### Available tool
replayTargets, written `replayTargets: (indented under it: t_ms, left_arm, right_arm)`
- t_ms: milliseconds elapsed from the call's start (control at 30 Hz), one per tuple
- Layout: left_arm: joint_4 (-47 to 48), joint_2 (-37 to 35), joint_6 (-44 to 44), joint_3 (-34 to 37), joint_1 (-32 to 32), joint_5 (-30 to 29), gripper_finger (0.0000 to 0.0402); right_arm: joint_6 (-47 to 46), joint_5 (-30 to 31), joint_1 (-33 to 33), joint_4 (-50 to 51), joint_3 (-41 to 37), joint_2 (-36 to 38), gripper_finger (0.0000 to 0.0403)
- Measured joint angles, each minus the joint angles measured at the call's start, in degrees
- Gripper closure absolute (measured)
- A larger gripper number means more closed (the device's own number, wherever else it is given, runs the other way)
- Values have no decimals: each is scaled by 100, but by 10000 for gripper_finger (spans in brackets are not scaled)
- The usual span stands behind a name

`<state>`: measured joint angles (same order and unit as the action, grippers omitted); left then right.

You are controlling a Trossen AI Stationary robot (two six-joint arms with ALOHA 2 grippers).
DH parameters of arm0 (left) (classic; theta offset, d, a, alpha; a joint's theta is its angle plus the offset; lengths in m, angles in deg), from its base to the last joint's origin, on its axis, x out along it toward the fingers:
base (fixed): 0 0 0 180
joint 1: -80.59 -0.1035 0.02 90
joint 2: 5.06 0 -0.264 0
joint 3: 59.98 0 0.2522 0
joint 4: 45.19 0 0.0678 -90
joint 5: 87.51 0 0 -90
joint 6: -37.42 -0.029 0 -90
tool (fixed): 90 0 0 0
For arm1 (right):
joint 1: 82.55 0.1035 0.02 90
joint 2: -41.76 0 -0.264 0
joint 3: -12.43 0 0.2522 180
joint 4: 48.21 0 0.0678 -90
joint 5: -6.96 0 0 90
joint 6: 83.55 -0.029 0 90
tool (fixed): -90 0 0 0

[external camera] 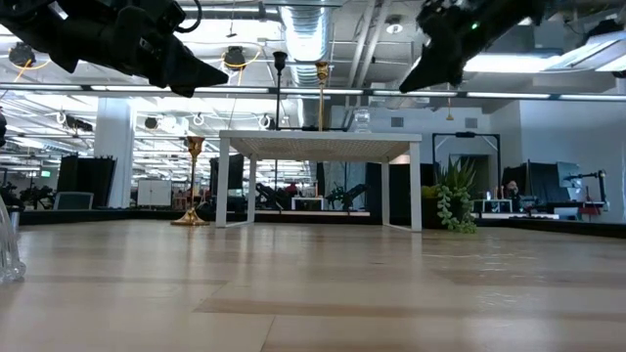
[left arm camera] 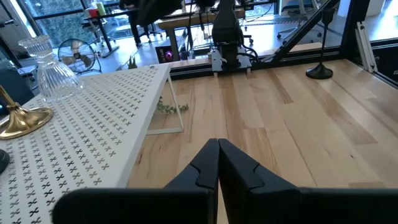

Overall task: Pick & Place candle stick holders
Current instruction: Put the black candle holder on the shelf aligned with the other black candle holder

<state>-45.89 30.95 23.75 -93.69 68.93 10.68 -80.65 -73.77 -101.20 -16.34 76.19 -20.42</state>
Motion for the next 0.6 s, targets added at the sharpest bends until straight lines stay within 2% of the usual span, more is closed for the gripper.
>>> replayTargets:
  t_ms: [233,400,533,600]
  left_arm:
    - [0,0,-4,0,2,-25,396]
    - [79,-248,105,0,4,-651,396]
    - [648,-676,378,0,63,-1044,398]
    - [1062,-908,533,0,157,-1418,397]
  right_arm:
    - [-417,452,730,64,-513,610,403]
    - [-849,942,1114,-204,-1169,921,403]
    - [-1180,1229,1299,-426,-1608,1103,403]
    - [-1202,1337,1365,-605,-1755,1167,403]
